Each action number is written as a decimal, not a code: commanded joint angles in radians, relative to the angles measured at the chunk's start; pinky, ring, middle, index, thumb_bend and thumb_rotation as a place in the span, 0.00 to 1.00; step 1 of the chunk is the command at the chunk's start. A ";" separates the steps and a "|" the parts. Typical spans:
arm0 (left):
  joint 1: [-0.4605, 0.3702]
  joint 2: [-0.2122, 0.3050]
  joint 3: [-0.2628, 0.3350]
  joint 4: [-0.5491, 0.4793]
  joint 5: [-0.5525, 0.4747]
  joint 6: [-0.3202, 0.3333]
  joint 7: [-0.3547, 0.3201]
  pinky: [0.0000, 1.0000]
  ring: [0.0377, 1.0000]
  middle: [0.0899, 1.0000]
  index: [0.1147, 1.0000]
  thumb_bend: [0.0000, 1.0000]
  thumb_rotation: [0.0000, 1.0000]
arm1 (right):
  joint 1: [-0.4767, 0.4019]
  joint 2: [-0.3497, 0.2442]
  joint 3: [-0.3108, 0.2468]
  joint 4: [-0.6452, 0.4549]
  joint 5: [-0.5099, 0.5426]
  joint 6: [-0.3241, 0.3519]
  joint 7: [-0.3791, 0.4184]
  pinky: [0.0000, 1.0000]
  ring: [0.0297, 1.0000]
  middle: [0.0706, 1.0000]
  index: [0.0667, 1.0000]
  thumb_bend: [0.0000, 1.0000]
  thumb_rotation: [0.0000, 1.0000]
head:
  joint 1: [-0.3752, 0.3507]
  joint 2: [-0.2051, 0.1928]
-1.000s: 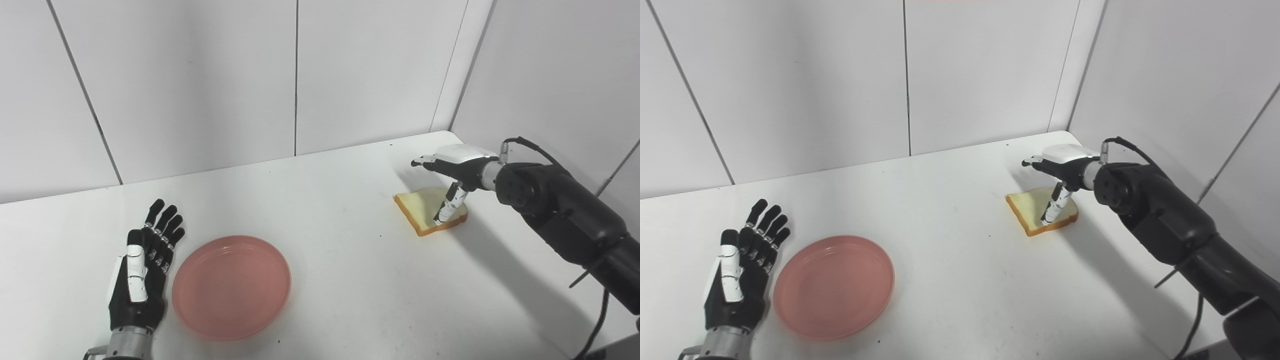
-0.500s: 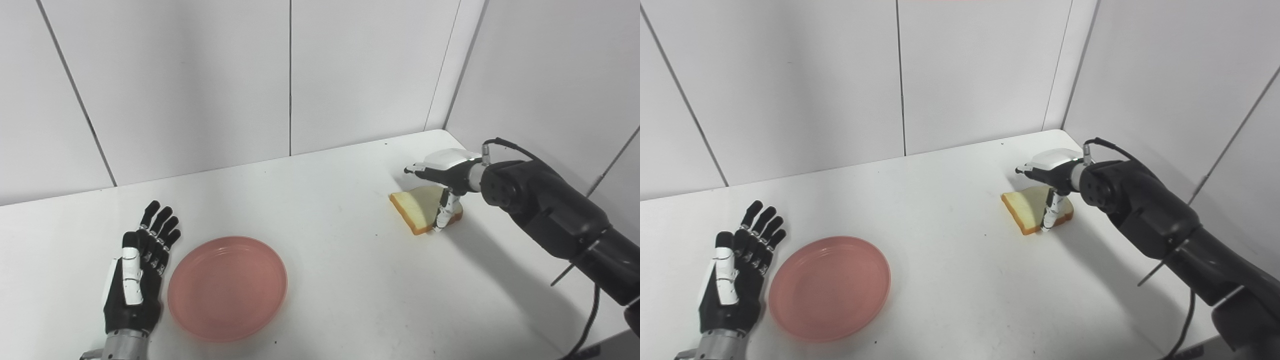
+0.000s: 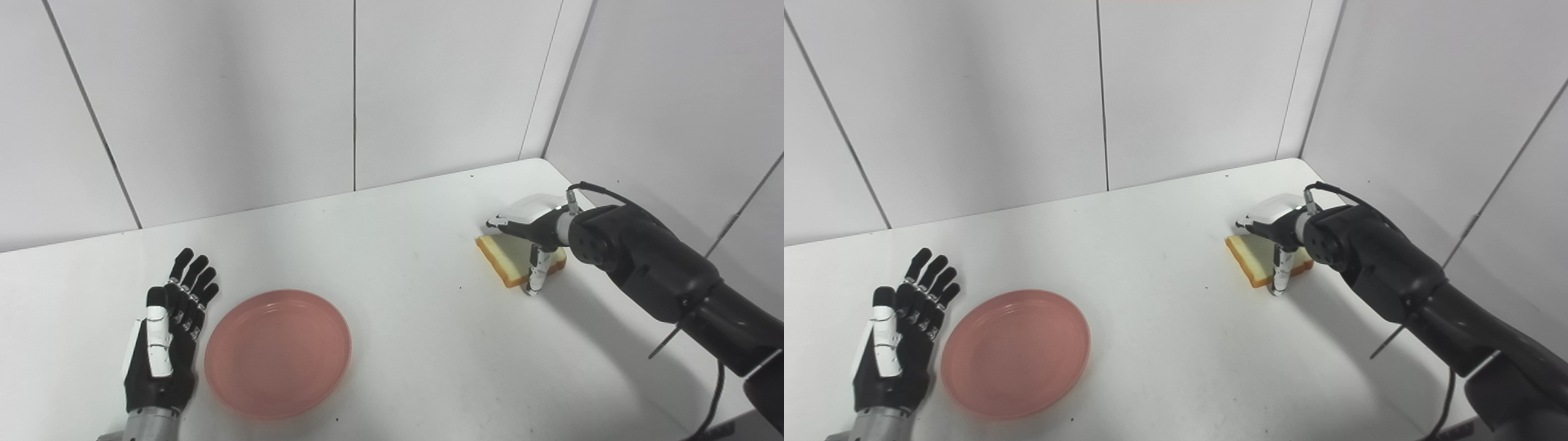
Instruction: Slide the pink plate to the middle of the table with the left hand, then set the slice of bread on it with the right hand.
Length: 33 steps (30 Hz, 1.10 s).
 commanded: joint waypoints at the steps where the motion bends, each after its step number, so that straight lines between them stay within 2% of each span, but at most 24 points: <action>1: 0.014 0.007 0.001 -0.007 -0.001 0.002 -0.006 0.94 0.93 0.93 0.91 0.69 0.99 | -0.041 -0.020 -0.009 0.004 -0.024 -0.040 -0.026 1.00 1.00 1.00 0.97 1.00 0.26 | 0.001 0.001; 7: 0.015 0.012 0.002 -0.003 -0.003 0.000 -0.012 0.94 0.94 0.93 0.91 0.69 0.99 | -0.036 -0.003 -0.012 0.038 -0.036 -0.075 -0.052 1.00 1.00 0.99 0.95 1.00 0.26 | 0.001 0.006; 11: 0.016 0.011 0.001 -0.007 -0.006 0.001 -0.013 0.94 0.94 0.93 0.91 0.69 0.99 | -0.027 0.005 -0.019 0.052 -0.045 -0.097 -0.112 0.99 0.96 0.95 0.90 0.96 0.21 | -0.001 0.009; 12: 0.016 0.010 0.002 -0.009 -0.006 0.004 -0.011 0.94 0.94 0.93 0.91 0.69 0.99 | -0.022 0.009 -0.026 0.053 -0.040 -0.103 -0.131 0.97 0.94 0.93 0.88 0.93 0.19 | -0.001 0.009; 13: 0.017 0.010 0.002 -0.010 -0.005 0.006 -0.009 0.94 0.93 0.93 0.91 0.69 0.98 | -0.020 0.011 -0.031 0.054 -0.035 -0.107 -0.143 0.87 0.90 0.90 0.84 0.92 0.16 | -0.001 0.009; 16: 0.017 0.009 0.001 -0.013 -0.003 0.008 -0.009 0.94 0.93 0.93 0.91 0.69 0.98 | -0.011 0.017 -0.044 0.061 -0.034 -0.124 -0.189 0.68 0.80 0.83 0.75 0.86 0.11 | 0.001 0.010; 17: 0.018 0.009 0.000 -0.016 -0.002 0.009 -0.008 0.94 0.93 0.93 0.91 0.69 0.99 | -0.006 0.022 -0.053 0.065 -0.035 -0.121 -0.209 0.66 0.79 0.81 0.74 0.86 0.11 | 0.001 0.010; 18: 0.019 0.009 -0.001 -0.020 -0.001 0.013 -0.008 0.94 0.93 0.93 0.91 0.69 0.99 | -0.002 0.026 -0.061 0.070 -0.033 -0.123 -0.231 0.61 0.75 0.77 0.67 0.82 0.05 | 0.001 0.010; 19: 0.019 0.009 -0.001 -0.025 -0.001 0.018 -0.007 0.94 0.93 0.93 0.91 0.69 0.99 | 0.001 0.031 -0.071 0.076 -0.026 -0.128 -0.251 0.57 0.70 0.70 0.55 0.67 0.08 | 0.001 0.010; 20: 0.020 0.008 -0.001 -0.028 0.000 0.021 -0.006 0.94 0.93 0.93 0.91 0.69 0.99 | 0.003 0.036 -0.080 0.081 -0.016 -0.128 -0.264 0.56 0.69 0.69 0.53 0.64 0.08 | 0.001 0.010; 22: 0.019 0.008 0.001 -0.023 -0.001 0.020 -0.006 0.94 0.93 0.93 0.91 0.69 0.99 | 0.006 0.042 -0.094 0.088 0.003 -0.137 -0.280 0.44 0.53 0.53 0.44 0.55 0.02 | 0.001 0.010; 24: 0.018 0.008 0.002 -0.017 -0.003 0.015 -0.008 0.94 0.93 0.93 0.90 0.69 0.99 | 0.005 0.042 -0.100 0.090 0.015 -0.142 -0.286 0.37 0.44 0.48 0.43 0.53 0.00 | 0.000 0.014; 30: 0.016 0.008 0.000 -0.014 0.000 0.010 -0.009 0.94 0.93 0.93 0.91 0.69 0.99 | 0.000 0.039 -0.104 0.075 0.007 -0.125 -0.284 0.35 0.42 0.45 0.45 0.53 0.00 | 0.003 0.017; 33: 0.016 0.007 -0.001 -0.014 -0.003 0.011 -0.013 0.94 0.93 0.94 0.91 0.69 0.99 | -0.007 0.037 -0.109 0.067 0.008 -0.118 -0.278 0.37 0.45 0.46 0.45 0.52 0.00 | 0.005 0.018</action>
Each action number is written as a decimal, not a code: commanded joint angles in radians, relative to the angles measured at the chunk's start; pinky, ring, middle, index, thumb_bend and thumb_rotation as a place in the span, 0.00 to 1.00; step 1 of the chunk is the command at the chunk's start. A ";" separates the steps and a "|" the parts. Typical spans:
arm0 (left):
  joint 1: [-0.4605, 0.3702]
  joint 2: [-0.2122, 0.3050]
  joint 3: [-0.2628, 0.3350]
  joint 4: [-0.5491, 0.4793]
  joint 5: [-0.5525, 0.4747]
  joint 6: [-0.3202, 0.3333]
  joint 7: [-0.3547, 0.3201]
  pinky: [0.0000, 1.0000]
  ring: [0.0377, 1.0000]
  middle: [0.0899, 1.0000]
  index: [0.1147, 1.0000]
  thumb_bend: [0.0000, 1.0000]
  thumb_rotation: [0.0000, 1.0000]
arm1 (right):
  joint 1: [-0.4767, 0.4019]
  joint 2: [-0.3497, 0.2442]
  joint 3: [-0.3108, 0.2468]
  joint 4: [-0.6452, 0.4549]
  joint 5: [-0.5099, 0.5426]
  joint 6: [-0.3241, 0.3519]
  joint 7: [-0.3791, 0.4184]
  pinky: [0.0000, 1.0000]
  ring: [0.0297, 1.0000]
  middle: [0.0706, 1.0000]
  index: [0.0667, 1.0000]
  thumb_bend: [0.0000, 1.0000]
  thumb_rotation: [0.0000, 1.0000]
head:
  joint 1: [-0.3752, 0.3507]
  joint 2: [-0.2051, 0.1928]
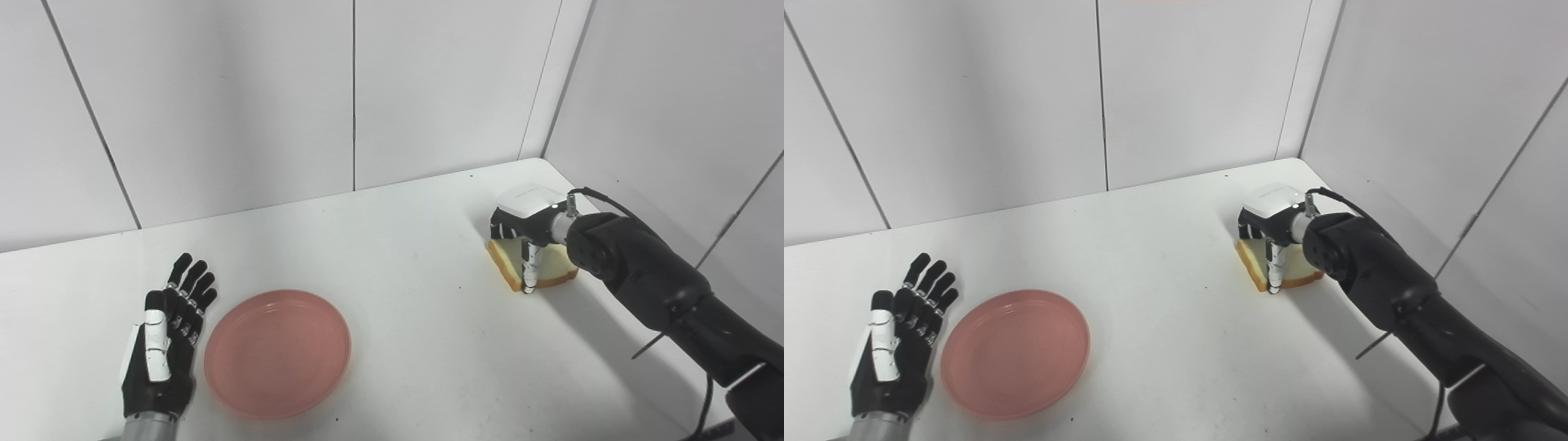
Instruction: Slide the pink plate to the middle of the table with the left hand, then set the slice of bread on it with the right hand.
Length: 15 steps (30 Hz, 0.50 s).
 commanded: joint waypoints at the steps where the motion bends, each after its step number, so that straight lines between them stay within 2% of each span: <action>1: 0.005 0.005 0.000 0.003 -0.005 -0.017 -0.014 0.95 0.94 0.94 0.91 0.69 0.99 | -0.041 -0.019 -0.027 -0.025 -0.001 -0.011 -0.021 0.38 0.46 0.47 0.44 0.52 0.00 | 0.002 0.001; 6: 0.004 0.003 0.002 0.008 -0.005 -0.019 -0.012 0.94 0.93 0.94 0.91 0.69 0.98 | -0.048 -0.019 -0.048 -0.054 0.011 0.001 -0.004 0.43 0.51 0.49 0.42 0.52 0.00 | 0.004 0.001; 8: 0.003 0.002 0.001 0.010 -0.004 -0.018 -0.011 0.94 0.93 0.94 0.91 0.70 0.98 | -0.051 -0.023 -0.060 -0.072 0.024 -0.008 -0.005 0.50 0.57 0.47 0.44 0.52 0.00 | 0.007 0.000; 10: 0.002 0.001 0.001 0.010 -0.007 -0.018 -0.014 0.95 0.94 0.94 0.91 0.70 0.98 | -0.055 -0.024 -0.075 -0.094 0.043 -0.012 -0.001 0.44 0.51 0.48 0.44 0.52 0.00 | 0.009 0.001; 15: 0.001 -0.002 0.001 0.014 -0.008 -0.020 -0.014 0.94 0.94 0.93 0.90 0.70 0.97 | -0.061 -0.024 -0.104 -0.171 0.069 0.008 0.028 0.44 0.50 0.49 0.43 0.52 0.00 | 0.012 0.001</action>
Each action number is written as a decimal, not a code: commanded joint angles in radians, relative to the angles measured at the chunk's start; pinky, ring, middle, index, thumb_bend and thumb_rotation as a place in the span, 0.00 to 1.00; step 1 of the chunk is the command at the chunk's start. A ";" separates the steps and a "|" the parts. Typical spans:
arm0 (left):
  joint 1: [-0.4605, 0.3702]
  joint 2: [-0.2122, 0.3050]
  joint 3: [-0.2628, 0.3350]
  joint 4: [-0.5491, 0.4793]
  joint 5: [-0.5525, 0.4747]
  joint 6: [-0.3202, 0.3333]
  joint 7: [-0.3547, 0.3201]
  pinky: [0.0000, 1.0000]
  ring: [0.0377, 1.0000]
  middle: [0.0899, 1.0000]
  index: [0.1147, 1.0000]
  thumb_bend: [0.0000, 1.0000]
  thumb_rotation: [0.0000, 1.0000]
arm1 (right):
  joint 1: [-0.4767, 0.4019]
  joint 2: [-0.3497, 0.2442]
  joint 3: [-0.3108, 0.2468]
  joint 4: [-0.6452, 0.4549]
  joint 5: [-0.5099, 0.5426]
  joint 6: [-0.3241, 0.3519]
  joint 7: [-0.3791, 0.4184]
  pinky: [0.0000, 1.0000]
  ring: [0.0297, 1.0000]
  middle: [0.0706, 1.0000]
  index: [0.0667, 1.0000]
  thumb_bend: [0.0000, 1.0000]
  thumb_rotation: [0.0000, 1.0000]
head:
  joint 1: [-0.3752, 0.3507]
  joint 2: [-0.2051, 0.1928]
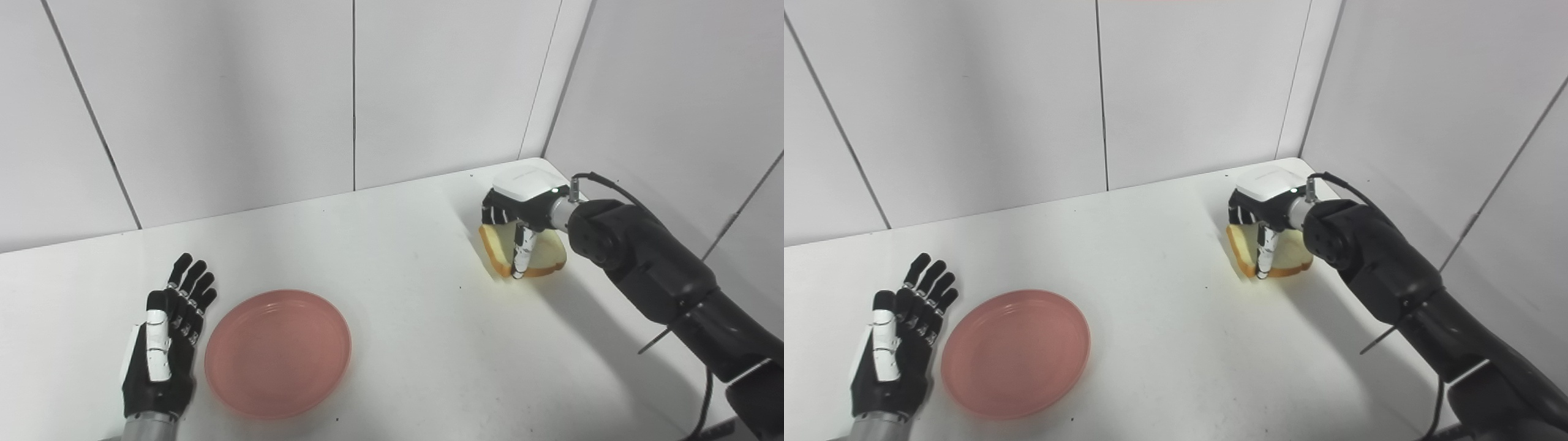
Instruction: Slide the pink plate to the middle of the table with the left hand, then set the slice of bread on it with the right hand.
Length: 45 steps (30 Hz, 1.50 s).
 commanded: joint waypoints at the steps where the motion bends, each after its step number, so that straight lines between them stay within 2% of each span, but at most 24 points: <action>1: 0.002 -0.001 0.000 0.012 -0.006 -0.021 -0.013 0.94 0.93 0.93 0.90 0.70 0.97 | -0.056 -0.025 -0.032 -0.065 0.010 0.011 0.013 0.44 0.51 0.49 0.42 0.52 0.00 | 0.001 0.001; 6: 0.002 -0.007 -0.004 0.011 0.002 -0.021 -0.006 0.94 0.93 0.93 0.91 0.70 0.97 | -0.076 -0.010 -0.055 -0.154 0.028 0.049 0.067 0.43 0.51 0.51 0.41 0.52 0.00 | 0.014 0.000; 7: 0.002 -0.008 -0.005 0.012 0.003 -0.022 -0.006 0.94 0.93 0.93 0.91 0.71 0.97 | -0.080 -0.007 -0.058 -0.166 0.031 0.057 0.075 0.46 0.55 0.47 0.44 0.53 0.00 | 0.014 0.000; 10: 0.002 -0.011 -0.007 0.012 0.006 -0.022 -0.003 0.94 0.93 0.93 0.91 0.71 0.97 | -0.091 0.008 -0.064 -0.205 0.034 0.065 0.090 0.50 0.57 0.46 0.45 0.53 0.00 | 0.029 -0.001; 17: 0.006 -0.024 -0.014 0.011 0.023 -0.015 0.011 0.93 0.93 0.93 0.91 0.72 0.97 | -0.122 0.060 -0.047 -0.274 0.038 0.044 0.111 0.50 0.56 0.46 0.45 0.53 0.00 | 0.060 0.002; 18: 0.006 -0.026 -0.014 0.011 0.025 -0.013 0.012 0.93 0.93 0.93 0.91 0.72 0.97 | -0.125 0.070 -0.046 -0.282 0.040 0.045 0.115 0.46 0.52 0.48 0.43 0.53 0.00 | 0.060 0.002; 23: 0.007 -0.032 -0.014 0.012 0.028 -0.012 0.021 0.93 0.94 0.93 0.90 0.71 0.97 | -0.153 0.118 -0.011 -0.303 0.042 -0.004 0.118 0.42 0.48 0.48 0.43 0.53 0.00 | 0.075 0.003; 26: 0.005 -0.033 -0.015 0.023 0.031 -0.023 0.020 0.93 0.93 0.93 0.90 0.71 0.97 | -0.173 0.151 0.012 -0.313 0.037 -0.010 0.128 0.39 0.44 0.46 0.45 0.53 0.00 | 0.083 0.004; 28: 0.005 -0.035 -0.016 0.022 0.035 -0.021 0.023 0.93 0.93 0.93 0.90 0.72 0.97 | -0.182 0.173 0.022 -0.323 0.036 -0.004 0.135 0.41 0.46 0.47 0.44 0.52 0.00 | 0.090 0.004; 30: 0.004 -0.038 -0.016 0.025 0.039 -0.021 0.026 0.93 0.93 0.93 0.90 0.72 0.97 | -0.193 0.199 0.038 -0.332 0.029 0.001 0.144 0.41 0.47 0.47 0.43 0.52 0.00 | 0.104 0.007; 34: 0.006 -0.047 -0.018 0.016 0.048 -0.013 0.029 0.93 0.93 0.93 0.90 0.72 0.97 | -0.210 0.244 0.060 -0.336 0.041 -0.045 0.127 0.39 0.43 0.46 0.44 0.53 0.00 | 0.154 0.017; 35: 0.006 -0.049 -0.019 0.016 0.050 -0.012 0.030 0.93 0.93 0.93 0.89 0.72 0.97 | -0.214 0.255 0.066 -0.338 0.038 -0.043 0.132 0.37 0.41 0.45 0.44 0.53 0.00 | 0.157 0.017; 37: 0.005 -0.054 -0.020 0.019 0.055 -0.011 0.034 0.93 0.94 0.93 0.90 0.73 0.97 | -0.223 0.280 0.077 -0.345 0.038 -0.039 0.144 0.39 0.43 0.47 0.43 0.53 0.00 | 0.174 0.020; 42: -0.001 -0.061 -0.024 0.031 0.062 -0.019 0.041 0.94 0.94 0.93 0.90 0.72 0.97 | -0.243 0.330 0.112 -0.355 0.027 -0.046 0.154 0.38 0.43 0.46 0.44 0.53 0.00 | 0.214 0.027; 45: -0.005 -0.067 -0.025 0.042 0.066 -0.027 0.044 0.95 0.95 0.94 0.90 0.72 0.98 | -0.253 0.364 0.131 -0.353 0.030 -0.049 0.157 0.36 0.40 0.42 0.46 0.53 0.00 | 0.238 0.036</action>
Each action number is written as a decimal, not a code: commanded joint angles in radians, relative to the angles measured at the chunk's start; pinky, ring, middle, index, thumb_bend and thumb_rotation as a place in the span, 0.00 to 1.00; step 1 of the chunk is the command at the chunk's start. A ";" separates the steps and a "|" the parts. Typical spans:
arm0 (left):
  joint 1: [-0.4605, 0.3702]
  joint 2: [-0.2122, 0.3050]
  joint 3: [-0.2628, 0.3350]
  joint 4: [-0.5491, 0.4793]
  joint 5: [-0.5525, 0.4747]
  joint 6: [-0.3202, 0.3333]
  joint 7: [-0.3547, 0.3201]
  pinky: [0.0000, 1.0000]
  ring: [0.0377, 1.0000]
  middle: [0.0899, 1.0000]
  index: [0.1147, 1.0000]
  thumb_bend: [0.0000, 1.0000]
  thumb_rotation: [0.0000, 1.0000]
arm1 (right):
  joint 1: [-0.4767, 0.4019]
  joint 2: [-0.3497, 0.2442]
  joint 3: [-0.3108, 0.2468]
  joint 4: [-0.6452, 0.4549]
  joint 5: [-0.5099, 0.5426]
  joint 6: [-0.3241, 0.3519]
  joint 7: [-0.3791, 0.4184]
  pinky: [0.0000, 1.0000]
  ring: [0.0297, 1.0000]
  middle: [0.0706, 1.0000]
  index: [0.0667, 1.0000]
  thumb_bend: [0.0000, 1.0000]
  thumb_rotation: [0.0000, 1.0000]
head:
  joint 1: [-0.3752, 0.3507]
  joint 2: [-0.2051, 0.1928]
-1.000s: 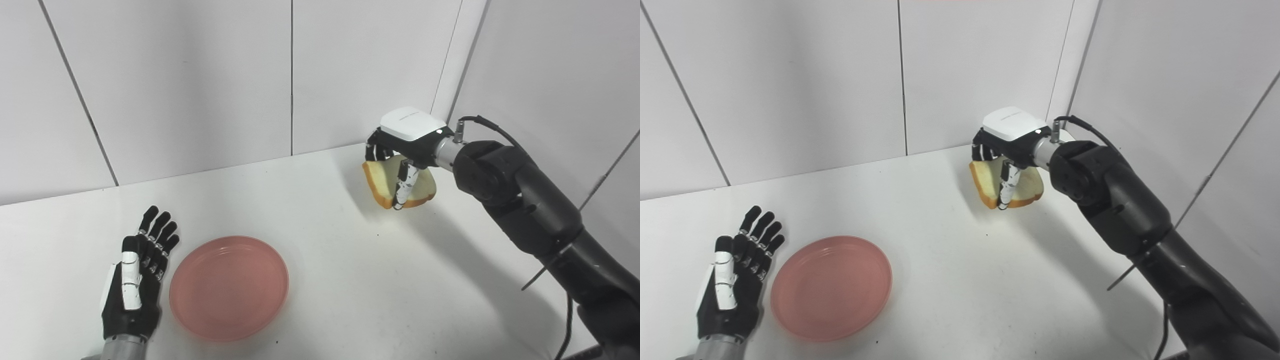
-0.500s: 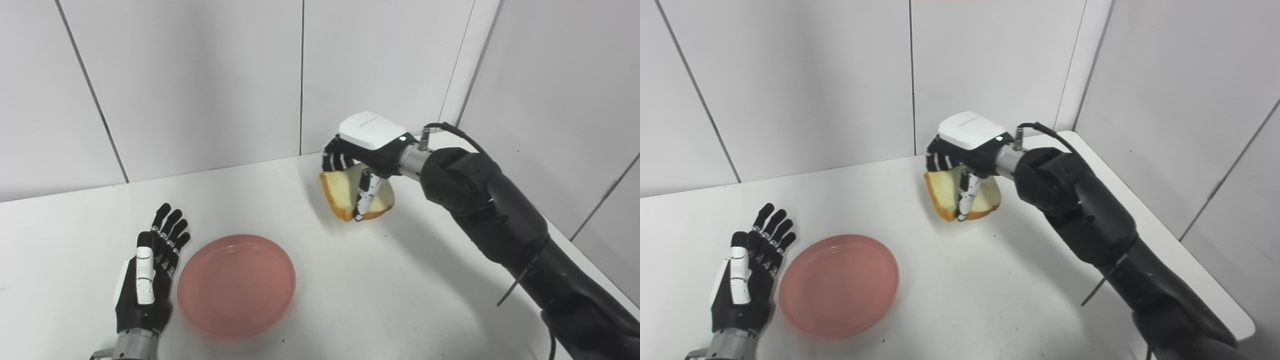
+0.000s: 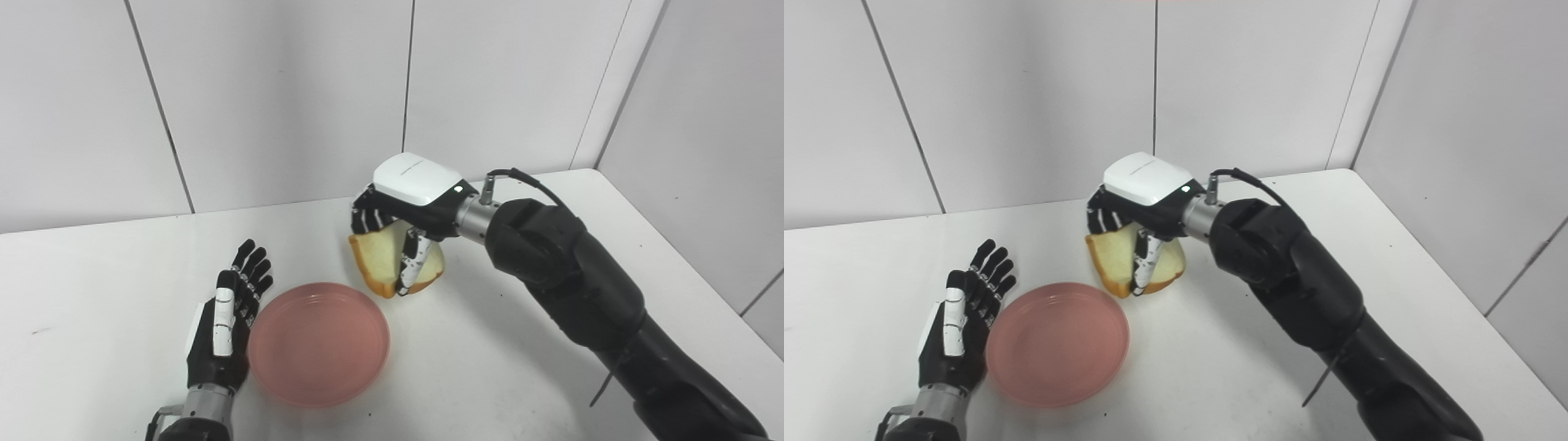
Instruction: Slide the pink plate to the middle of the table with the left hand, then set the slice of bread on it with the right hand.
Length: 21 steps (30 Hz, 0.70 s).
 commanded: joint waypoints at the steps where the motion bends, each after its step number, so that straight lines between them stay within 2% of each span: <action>1: 0.002 -0.021 -0.008 0.026 0.004 -0.029 0.004 0.95 0.95 0.94 0.90 0.72 0.98 | -0.061 0.021 0.002 -0.023 0.005 -0.031 -0.009 0.36 0.40 0.41 0.46 0.53 0.00 | 0.005 0.003; 6: 0.000 -0.030 -0.012 0.021 0.020 -0.027 0.018 0.94 0.94 0.93 0.90 0.72 0.98 | -0.070 0.072 0.023 -0.015 -0.008 -0.024 -0.003 0.42 0.47 0.47 0.44 0.53 0.00 | 0.050 0.022; 9: -0.002 -0.039 -0.013 0.017 0.029 -0.028 0.025 0.95 0.93 0.93 0.90 0.73 0.99 | -0.072 0.101 0.029 -0.016 -0.003 -0.001 0.017 0.40 0.46 0.48 0.43 0.52 0.00 | 0.078 0.036; 11: -0.002 -0.044 -0.014 0.013 0.033 -0.024 0.030 0.95 0.93 0.93 0.90 0.73 0.99 | -0.072 0.115 0.032 -0.013 0.002 0.002 0.028 0.45 0.49 0.49 0.43 0.52 0.00 | 0.089 0.040; 13: -0.004 -0.050 -0.015 0.013 0.036 -0.023 0.036 0.94 0.93 0.93 0.90 0.74 1.00 | -0.070 0.121 0.037 -0.002 -0.001 -0.018 0.026 0.55 0.53 0.49 0.42 0.52 0.00 | 0.110 0.048; 14: -0.005 -0.053 -0.015 0.013 0.037 -0.024 0.040 0.94 0.93 0.92 0.90 0.75 1.00 | -0.069 0.123 0.042 0.004 -0.002 -0.033 0.023 0.57 0.52 0.49 0.42 0.52 0.00 | 0.119 0.050; 17: -0.010 -0.063 -0.015 0.019 0.035 -0.033 0.054 0.94 0.92 0.92 0.89 0.75 1.00 | -0.063 0.134 0.054 0.018 -0.003 -0.048 0.015 0.37 0.41 0.46 0.44 0.53 0.00 | 0.135 0.055; 21: -0.015 -0.071 -0.017 0.022 0.036 -0.035 0.063 0.95 0.93 0.93 0.89 0.76 1.00 | -0.051 0.152 0.067 0.035 -0.007 -0.046 0.006 0.35 0.40 0.46 0.44 0.53 0.00 | 0.160 0.061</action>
